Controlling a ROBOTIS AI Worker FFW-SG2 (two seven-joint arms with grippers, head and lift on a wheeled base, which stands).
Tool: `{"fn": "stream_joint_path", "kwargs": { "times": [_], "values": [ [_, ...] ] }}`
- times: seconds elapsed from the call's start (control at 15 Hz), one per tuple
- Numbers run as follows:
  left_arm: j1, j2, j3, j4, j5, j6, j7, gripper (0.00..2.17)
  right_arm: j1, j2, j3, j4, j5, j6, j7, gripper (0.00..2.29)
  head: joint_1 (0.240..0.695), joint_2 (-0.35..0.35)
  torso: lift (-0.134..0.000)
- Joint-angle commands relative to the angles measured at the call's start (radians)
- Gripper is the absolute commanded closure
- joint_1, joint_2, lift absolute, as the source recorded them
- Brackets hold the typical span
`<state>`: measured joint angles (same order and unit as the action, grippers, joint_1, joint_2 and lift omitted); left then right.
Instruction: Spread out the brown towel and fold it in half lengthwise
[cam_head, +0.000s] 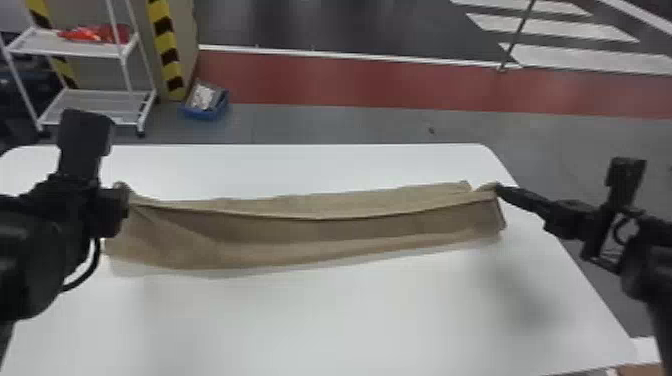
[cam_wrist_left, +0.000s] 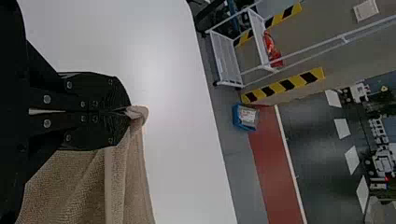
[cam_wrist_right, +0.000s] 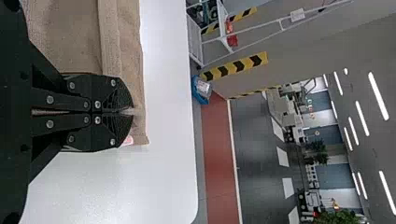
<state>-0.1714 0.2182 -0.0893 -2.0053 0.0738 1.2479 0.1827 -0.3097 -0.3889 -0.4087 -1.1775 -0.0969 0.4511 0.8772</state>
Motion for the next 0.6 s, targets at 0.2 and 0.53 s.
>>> {"fn": "stream_joint_path", "kwargs": {
  "times": [0.2, 0.53],
  "values": [
    [-0.013, 0.01, 0.014, -0.001, 0.008, 0.003, -0.005, 1.45, -0.031, -0.001, -0.013, 0.004, -0.015, 0.005, -0.014, 1.95, 0.695, -0.145, -0.125],
    [-0.031, 0.013, 0.008, 0.043, -0.002, -0.003, -0.006, 1.45, -0.088, -0.001, 0.022, 0.076, 0.002, 0.002, -0.037, 1.94, 0.695, -0.137, -0.125]
  ]
}}
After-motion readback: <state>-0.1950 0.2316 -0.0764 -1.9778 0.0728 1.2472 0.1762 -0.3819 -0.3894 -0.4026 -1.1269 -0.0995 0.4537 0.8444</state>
